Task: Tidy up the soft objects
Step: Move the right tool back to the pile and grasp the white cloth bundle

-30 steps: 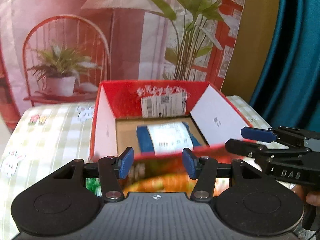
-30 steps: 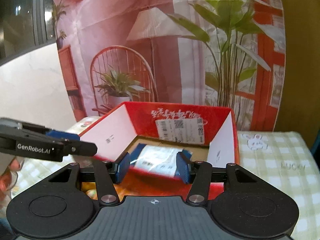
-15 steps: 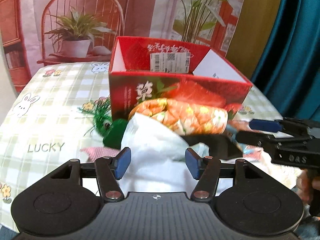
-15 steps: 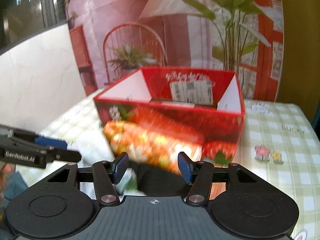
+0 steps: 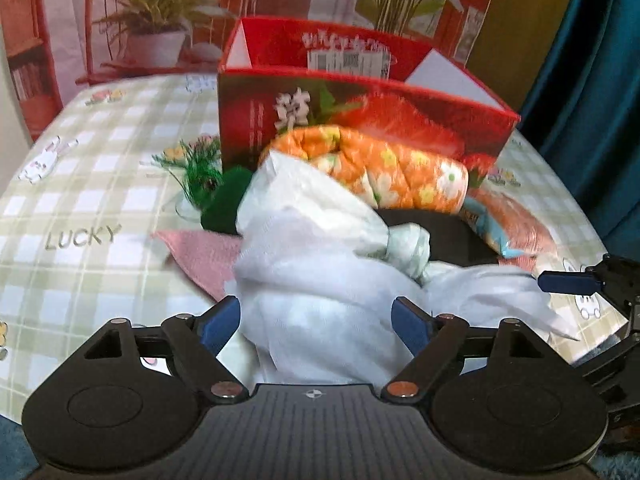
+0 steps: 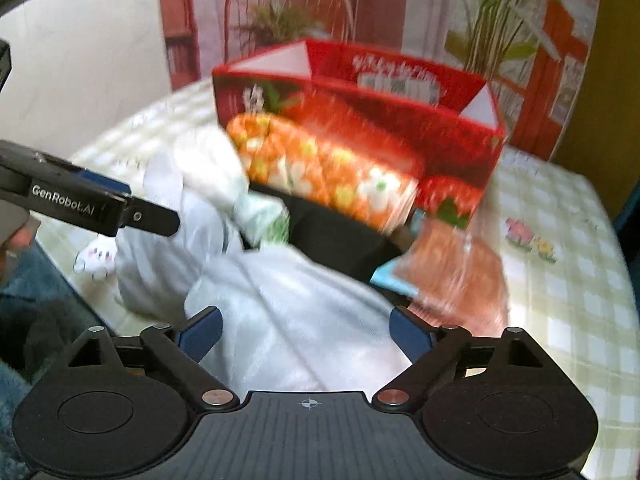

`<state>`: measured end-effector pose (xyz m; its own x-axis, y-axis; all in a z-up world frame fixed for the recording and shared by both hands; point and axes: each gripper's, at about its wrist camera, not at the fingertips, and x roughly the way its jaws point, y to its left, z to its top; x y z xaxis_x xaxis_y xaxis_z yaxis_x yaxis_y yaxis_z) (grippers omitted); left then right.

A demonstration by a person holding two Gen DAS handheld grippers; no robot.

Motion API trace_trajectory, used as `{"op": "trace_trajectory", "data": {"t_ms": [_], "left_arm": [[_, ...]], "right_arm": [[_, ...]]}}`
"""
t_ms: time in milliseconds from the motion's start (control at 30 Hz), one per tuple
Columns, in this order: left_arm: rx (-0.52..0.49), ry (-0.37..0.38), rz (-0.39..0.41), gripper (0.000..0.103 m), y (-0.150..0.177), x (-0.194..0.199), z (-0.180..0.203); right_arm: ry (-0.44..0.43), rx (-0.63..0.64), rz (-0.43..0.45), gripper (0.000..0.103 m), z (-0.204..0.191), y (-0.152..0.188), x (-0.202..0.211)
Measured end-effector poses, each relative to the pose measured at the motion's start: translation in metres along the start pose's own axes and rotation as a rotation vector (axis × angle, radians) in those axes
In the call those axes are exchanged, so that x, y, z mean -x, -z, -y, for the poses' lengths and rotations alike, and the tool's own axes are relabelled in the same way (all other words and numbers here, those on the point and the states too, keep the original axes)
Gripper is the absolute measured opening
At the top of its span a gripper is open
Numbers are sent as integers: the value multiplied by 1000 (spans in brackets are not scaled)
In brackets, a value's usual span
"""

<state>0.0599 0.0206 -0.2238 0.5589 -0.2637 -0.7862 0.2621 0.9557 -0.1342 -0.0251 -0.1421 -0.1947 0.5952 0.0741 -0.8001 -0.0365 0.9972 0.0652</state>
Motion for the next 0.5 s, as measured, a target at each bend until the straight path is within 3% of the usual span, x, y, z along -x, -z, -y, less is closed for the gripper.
{"op": "trace_trajectory", "data": {"t_ms": [200,300,500], "left_arm": [[22,38,-51,87,4,-13,-3],[32,95,-87,89,8,-23,-8],[80,143,-112,88,13,-30,-13]], "right_arm": [[-6,8,-64,97,-4,7,-16],[-20,-31,-76,97,1,8,-21],[-44,-49,-79,86,6,8,-24]]}}
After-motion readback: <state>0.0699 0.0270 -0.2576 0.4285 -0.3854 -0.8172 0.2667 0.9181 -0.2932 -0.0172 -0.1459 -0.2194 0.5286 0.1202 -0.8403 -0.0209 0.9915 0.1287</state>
